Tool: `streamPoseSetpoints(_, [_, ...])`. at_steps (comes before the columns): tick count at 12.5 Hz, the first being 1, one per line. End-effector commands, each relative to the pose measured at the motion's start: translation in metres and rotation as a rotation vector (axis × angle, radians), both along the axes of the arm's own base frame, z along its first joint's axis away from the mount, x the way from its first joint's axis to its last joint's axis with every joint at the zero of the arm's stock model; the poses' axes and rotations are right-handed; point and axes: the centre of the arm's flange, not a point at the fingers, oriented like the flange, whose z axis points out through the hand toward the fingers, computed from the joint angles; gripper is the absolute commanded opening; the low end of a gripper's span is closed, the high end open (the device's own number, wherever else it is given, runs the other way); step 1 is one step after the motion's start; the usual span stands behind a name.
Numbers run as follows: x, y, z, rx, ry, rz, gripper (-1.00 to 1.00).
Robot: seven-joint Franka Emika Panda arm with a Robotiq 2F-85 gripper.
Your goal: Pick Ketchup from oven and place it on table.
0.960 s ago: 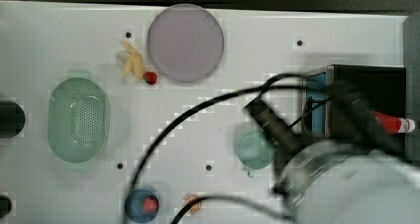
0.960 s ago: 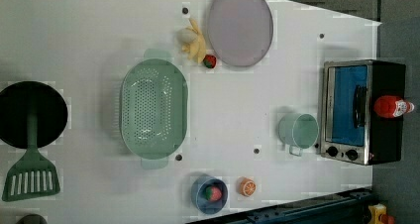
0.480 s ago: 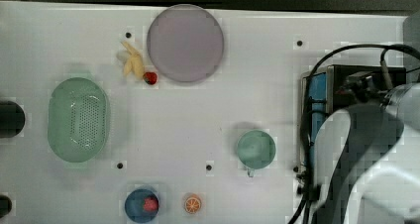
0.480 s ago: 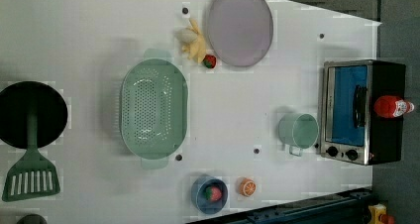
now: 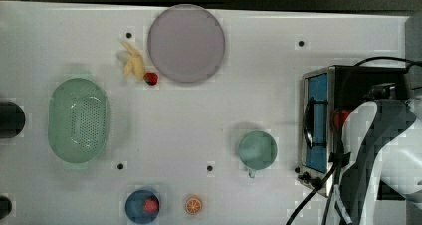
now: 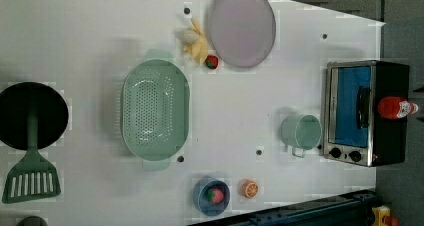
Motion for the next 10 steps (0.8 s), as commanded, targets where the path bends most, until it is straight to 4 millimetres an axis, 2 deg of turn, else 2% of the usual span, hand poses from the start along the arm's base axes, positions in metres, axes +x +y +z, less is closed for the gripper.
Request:
streamPoseSetpoints(1, [-0.002, -0.025, -0.007, 0.009, -0.054, -0.057, 1.00])
streamPoseSetpoints(5, [-0.004, -0.037, -0.048, 0.078, -0.040, -0.137, 1.00])
streamPoseSetpoints(9, [-0.002, -0.039, -0.070, 0.104, -0.036, -0.167, 1.00])
streamPoseSetpoints(10, [-0.002, -0.039, -0.075, 0.105, -0.027, -0.169, 0.92])
